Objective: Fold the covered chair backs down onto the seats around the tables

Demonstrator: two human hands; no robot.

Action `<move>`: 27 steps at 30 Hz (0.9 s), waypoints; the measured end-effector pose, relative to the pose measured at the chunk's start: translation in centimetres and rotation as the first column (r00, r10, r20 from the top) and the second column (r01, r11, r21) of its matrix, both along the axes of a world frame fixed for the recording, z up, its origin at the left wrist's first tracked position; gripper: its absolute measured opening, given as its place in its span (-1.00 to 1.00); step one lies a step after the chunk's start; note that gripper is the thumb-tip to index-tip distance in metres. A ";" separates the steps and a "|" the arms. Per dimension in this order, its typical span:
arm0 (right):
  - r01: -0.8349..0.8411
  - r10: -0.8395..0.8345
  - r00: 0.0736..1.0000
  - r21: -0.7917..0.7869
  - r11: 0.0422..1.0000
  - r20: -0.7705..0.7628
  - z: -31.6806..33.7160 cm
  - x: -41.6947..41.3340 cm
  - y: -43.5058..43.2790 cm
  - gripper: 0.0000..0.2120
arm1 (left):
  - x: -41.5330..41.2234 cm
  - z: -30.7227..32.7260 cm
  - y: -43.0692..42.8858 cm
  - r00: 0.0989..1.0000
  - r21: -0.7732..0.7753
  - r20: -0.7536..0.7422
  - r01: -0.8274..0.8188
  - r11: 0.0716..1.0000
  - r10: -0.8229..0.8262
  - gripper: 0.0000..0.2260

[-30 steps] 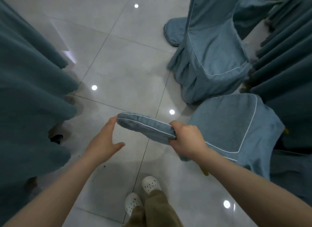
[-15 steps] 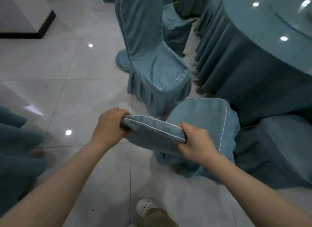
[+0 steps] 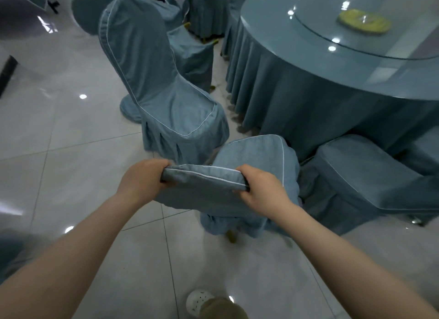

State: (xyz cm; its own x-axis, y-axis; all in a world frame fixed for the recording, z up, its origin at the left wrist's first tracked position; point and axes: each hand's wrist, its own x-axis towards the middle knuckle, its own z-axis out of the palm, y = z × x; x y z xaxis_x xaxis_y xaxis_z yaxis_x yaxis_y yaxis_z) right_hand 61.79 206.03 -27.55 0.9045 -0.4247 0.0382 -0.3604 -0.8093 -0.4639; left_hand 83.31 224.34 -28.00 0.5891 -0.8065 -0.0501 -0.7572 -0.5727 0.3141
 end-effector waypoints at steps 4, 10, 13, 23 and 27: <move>0.004 -0.006 1.000 -0.064 0.998 -0.029 -0.1 -0.5 0.0 -0.80 | -0.2 0.6 -0.5 0.996 0.106 0.062 0.061 0.992 -0.068 -0.66; -0.035 0.037 0.999 -0.077 0.996 0.024 -0.1 1.5 0.2 -0.80 | 2.1 2.0 -0.8 0.988 0.174 0.118 0.079 0.982 -0.101 -0.81; -0.019 0.023 0.998 -0.068 0.997 0.058 0.6 2.8 -1.1 -0.77 | 3.9 2.8 -2.1 0.977 0.192 0.177 0.083 0.978 -0.118 -0.76; 0.128 -0.128 0.992 -0.023 0.991 -0.003 -0.6 5.9 -2.6 -0.74 | 7.8 2.7 -6.0 0.917 0.109 0.299 0.243 0.964 -0.265 -0.66; 0.262 -0.262 0.965 0.027 0.965 -0.019 -1.3 6.3 -1.2 -0.76 | 9.3 2.6 -7.2 0.870 0.050 0.311 0.387 0.921 -0.382 -0.69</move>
State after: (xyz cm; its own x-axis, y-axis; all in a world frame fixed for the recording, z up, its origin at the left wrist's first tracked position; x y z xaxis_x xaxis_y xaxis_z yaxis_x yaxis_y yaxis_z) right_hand 68.05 204.81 -28.82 0.7617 -0.6478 0.0098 -0.5651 -0.6718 -0.4789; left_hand 92.60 217.19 -25.36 0.2161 -0.9717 0.0956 -0.9763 -0.2138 0.0337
